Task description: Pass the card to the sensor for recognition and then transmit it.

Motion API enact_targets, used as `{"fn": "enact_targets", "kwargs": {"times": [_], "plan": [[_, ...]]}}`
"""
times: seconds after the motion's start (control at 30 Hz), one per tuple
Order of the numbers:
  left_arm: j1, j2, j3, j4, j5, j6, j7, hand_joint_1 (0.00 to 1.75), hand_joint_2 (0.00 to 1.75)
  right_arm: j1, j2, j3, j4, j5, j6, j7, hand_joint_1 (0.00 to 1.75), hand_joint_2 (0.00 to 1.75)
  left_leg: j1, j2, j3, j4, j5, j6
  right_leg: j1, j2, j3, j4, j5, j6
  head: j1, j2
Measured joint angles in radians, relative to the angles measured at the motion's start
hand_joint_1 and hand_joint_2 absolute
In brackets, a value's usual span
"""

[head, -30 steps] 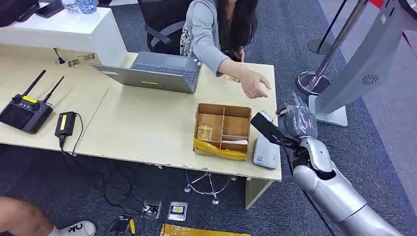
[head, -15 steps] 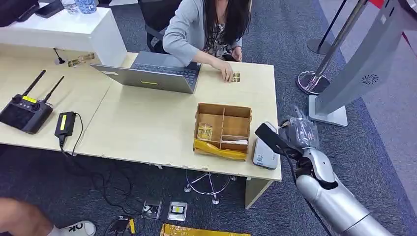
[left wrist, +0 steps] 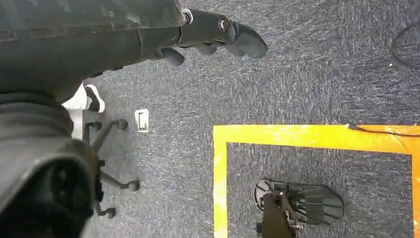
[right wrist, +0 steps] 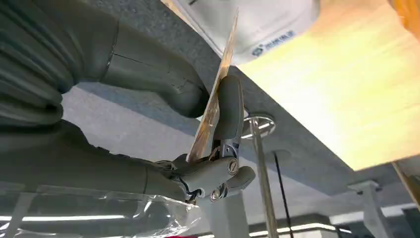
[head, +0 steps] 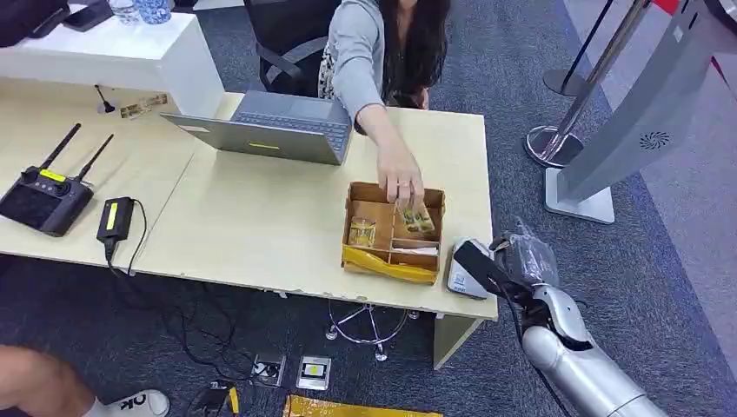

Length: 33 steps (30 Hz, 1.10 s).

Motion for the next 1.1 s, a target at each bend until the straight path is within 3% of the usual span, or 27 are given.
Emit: {"fn": "enact_targets", "kwargs": {"times": [0.9,1.1], "plan": [[-0.001,-0.003,0.000,0.000,-0.013,0.003,0.002,0.00,0.00,0.016,0.009,-0.002,0.078,-0.050,-0.037,-0.010,1.75,1.75,0.000,0.000,0.001,0.000,0.000,0.000,0.000,0.000,0.001,0.000,0.000,0.000,0.000,0.000],[0.001,-0.003,0.000,0.000,-0.010,0.008,0.000,0.00,0.00,0.014,0.008,-0.044,0.062,-0.083,-0.075,-0.004,1.75,1.75,0.000,0.000,0.001,0.000,0.000,0.000,0.000,0.000,0.001,0.000,0.000,0.000,0.000,0.000]]}}
